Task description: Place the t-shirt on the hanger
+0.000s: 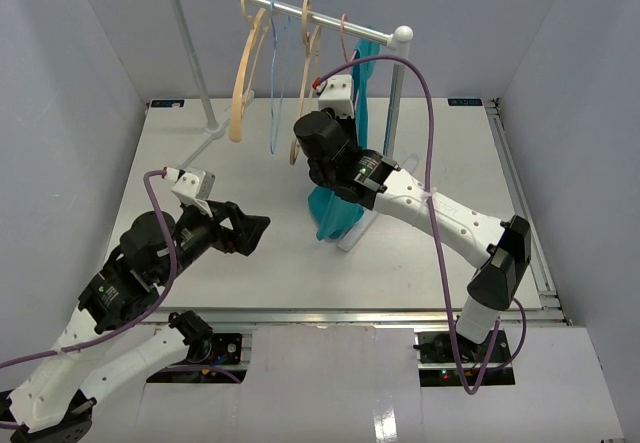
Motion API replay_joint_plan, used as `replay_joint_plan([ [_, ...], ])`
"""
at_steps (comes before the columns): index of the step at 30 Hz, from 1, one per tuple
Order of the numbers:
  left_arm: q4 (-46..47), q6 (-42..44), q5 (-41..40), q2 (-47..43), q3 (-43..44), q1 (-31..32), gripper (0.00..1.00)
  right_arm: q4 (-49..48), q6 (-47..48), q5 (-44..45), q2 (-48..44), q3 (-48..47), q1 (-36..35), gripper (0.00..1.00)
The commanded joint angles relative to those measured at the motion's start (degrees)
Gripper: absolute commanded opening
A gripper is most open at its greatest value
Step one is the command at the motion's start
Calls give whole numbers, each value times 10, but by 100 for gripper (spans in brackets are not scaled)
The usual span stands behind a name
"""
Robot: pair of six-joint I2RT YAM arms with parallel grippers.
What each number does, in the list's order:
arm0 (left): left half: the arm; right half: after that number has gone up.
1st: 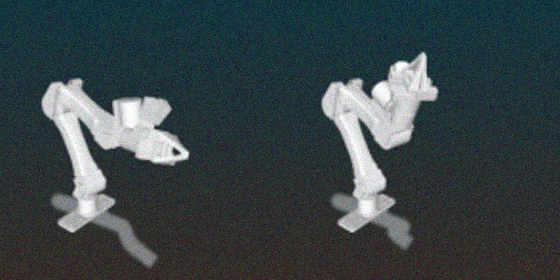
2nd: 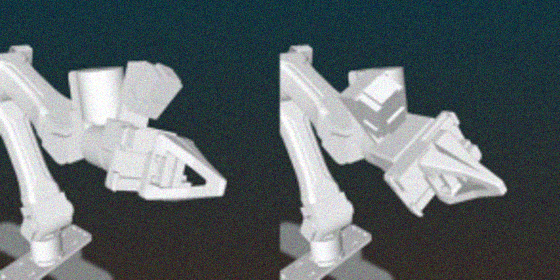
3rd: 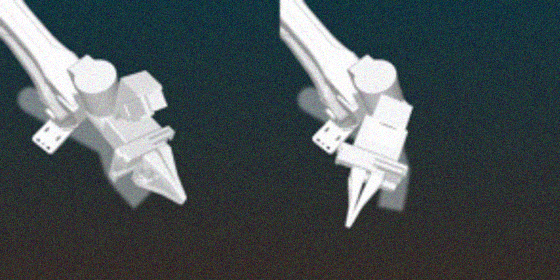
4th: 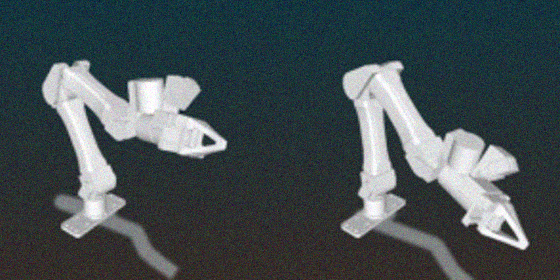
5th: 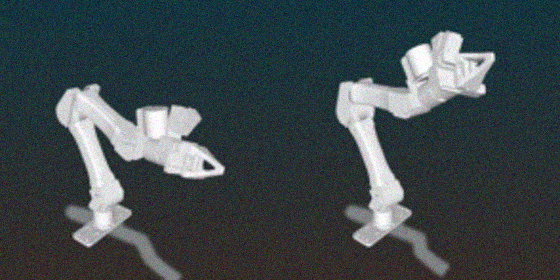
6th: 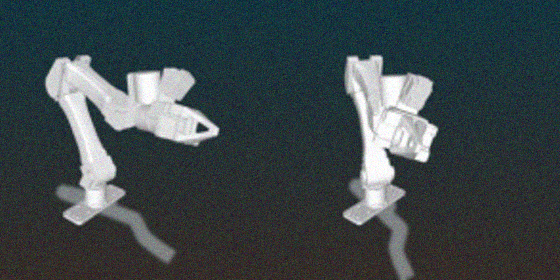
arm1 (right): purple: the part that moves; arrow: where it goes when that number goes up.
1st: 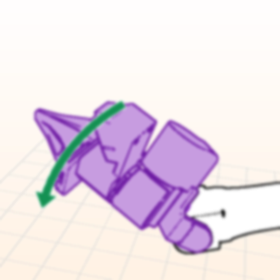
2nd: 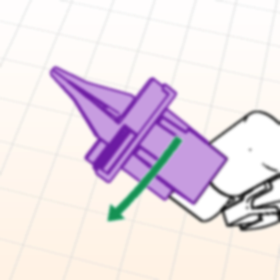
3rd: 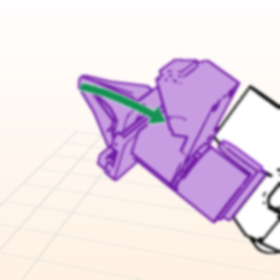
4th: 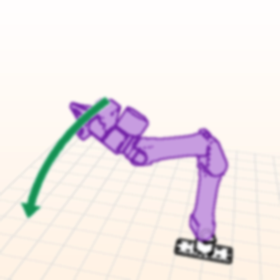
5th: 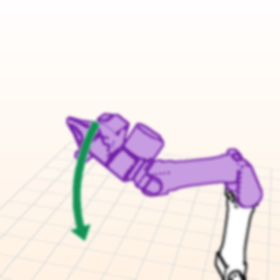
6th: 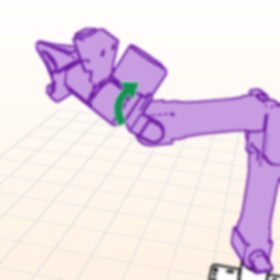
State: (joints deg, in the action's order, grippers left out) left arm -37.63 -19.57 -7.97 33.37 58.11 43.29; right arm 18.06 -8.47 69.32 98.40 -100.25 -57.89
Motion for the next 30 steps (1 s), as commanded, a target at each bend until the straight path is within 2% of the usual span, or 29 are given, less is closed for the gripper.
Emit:
replay_joint_plan([
  [1,9,-3,-4,1,-8,0,98,-64,1,36,-36,5,4,8],
  [13,18,-5,2,-1,-20,0,98,-90,25,50,-36,-6,8,8],
  [18,22,-4,10,-8,-19,1,98,-87,17,29,-61,24,3,61],
  [19,26,-4,10,-9,-20,1,98,-81,12,24,-67,26,1,66],
  [22,50,-6,17,-10,-21,0,98,-28,-12,-8,-92,28,-3,88],
  [24,77,-10,43,-10,-30,0,98,17,-21,-21,-109,28,-4,96],
  [27,123,-13,114,6,-45,0,98,45,-25,-68,-149,34,-5,98],
  [30,157,-13,167,44,-54,0,98,98,-29,-166,-188,35,-7,98],
])
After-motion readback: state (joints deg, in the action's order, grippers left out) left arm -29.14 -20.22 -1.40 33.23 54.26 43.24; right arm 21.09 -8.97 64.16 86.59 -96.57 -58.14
